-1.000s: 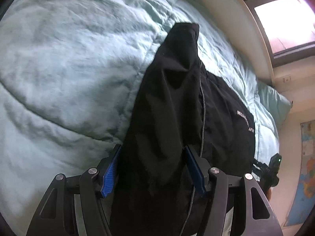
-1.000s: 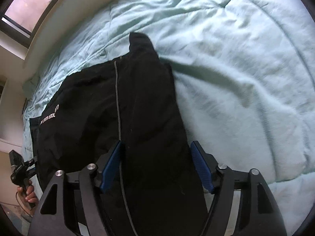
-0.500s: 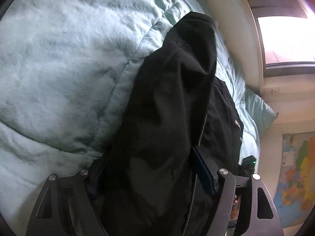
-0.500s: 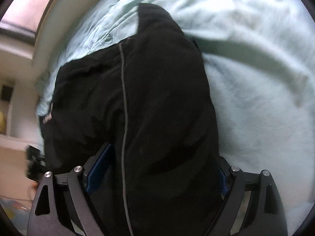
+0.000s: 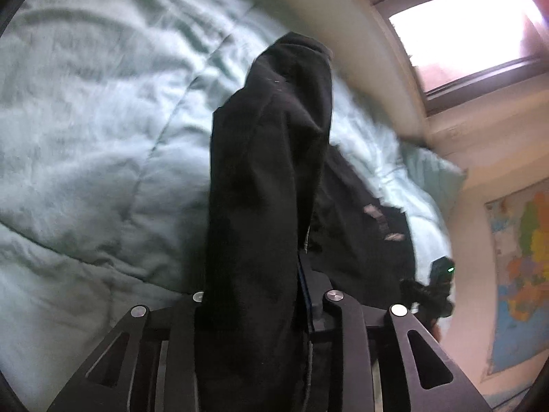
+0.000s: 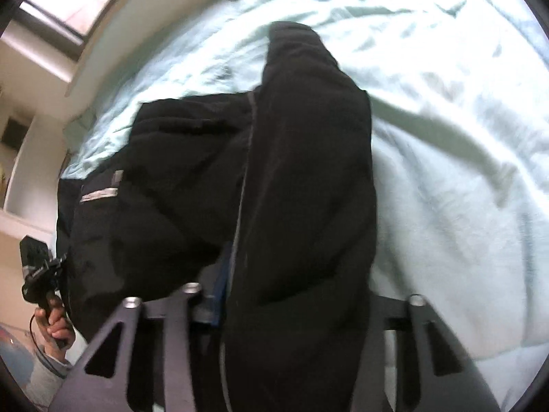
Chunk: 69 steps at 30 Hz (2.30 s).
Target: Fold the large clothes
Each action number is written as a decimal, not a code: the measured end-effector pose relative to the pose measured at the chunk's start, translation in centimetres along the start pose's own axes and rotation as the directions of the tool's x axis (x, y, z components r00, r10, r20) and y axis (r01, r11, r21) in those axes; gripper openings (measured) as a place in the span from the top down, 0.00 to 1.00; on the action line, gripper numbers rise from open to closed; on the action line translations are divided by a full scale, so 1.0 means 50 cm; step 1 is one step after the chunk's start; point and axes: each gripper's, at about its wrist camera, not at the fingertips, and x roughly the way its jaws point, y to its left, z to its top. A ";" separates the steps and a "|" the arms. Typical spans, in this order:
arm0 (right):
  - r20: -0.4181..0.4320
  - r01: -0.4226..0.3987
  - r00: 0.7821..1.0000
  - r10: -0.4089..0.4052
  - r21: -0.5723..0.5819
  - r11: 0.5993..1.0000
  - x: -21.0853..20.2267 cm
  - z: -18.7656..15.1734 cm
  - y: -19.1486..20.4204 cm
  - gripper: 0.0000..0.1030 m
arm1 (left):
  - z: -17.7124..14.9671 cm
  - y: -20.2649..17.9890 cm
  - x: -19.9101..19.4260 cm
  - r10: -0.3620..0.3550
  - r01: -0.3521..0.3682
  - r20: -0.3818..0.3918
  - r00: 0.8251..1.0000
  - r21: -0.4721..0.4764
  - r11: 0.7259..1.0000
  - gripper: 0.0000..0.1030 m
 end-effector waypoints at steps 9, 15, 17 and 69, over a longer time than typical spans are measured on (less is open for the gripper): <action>0.065 -0.213 0.974 0.217 -0.063 0.975 -0.165 -0.103 0.116 0.63 | -0.094 -0.175 -0.156 -0.124 0.113 0.071 0.990 0.153 0.982 0.71; 0.117 -0.246 0.961 0.252 -0.066 0.967 -0.300 -0.228 0.171 0.63 | -0.203 -0.236 -0.299 -0.171 0.143 0.117 0.978 0.212 0.967 0.71; 0.118 -0.241 0.962 0.248 -0.074 0.968 -0.335 -0.271 0.185 0.63 | -0.240 -0.237 -0.335 -0.177 0.149 0.122 0.977 0.208 0.967 0.71; -0.139 0.370 0.912 -0.385 -0.127 0.920 -0.075 -0.549 0.199 0.40 | -0.515 -0.063 -0.179 0.466 -0.446 -0.121 0.877 0.161 0.881 0.49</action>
